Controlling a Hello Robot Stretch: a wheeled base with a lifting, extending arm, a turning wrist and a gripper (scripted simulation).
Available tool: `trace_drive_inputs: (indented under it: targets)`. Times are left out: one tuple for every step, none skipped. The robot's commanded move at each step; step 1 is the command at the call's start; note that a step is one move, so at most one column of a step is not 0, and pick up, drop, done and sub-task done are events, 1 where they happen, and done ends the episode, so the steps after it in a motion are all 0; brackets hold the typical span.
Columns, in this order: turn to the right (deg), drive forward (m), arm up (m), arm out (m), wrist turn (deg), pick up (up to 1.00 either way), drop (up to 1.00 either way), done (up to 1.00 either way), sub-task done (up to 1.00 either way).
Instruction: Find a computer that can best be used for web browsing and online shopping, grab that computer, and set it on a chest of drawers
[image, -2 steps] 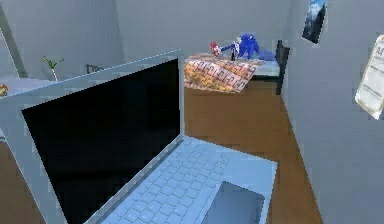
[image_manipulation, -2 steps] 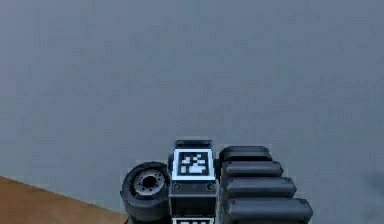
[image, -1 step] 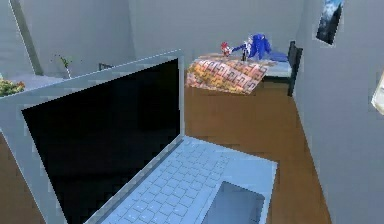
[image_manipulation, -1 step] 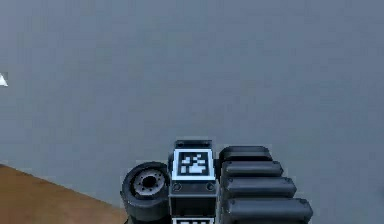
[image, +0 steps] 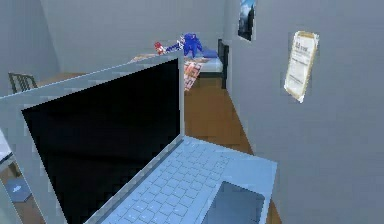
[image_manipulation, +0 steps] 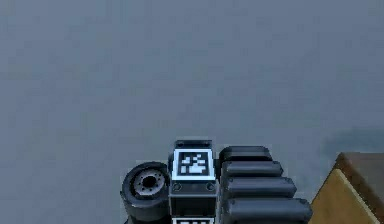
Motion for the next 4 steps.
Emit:
trace_drive_inputs:
  targets:
    - [-18.0,0.0,0.0,0.0,0.0,0.0,0.0,0.0,0.0]
    - [18.0,0.0,0.0,0.0,0.0,0.0,0.0,0.0,0.0]
    - [-21.0,0.0,0.0,0.0,0.0,0.0,0.0,0.0,0.0]
    - [45.0,0.0,0.0,0.0,0.0,0.0,0.0,0.0,0.0]
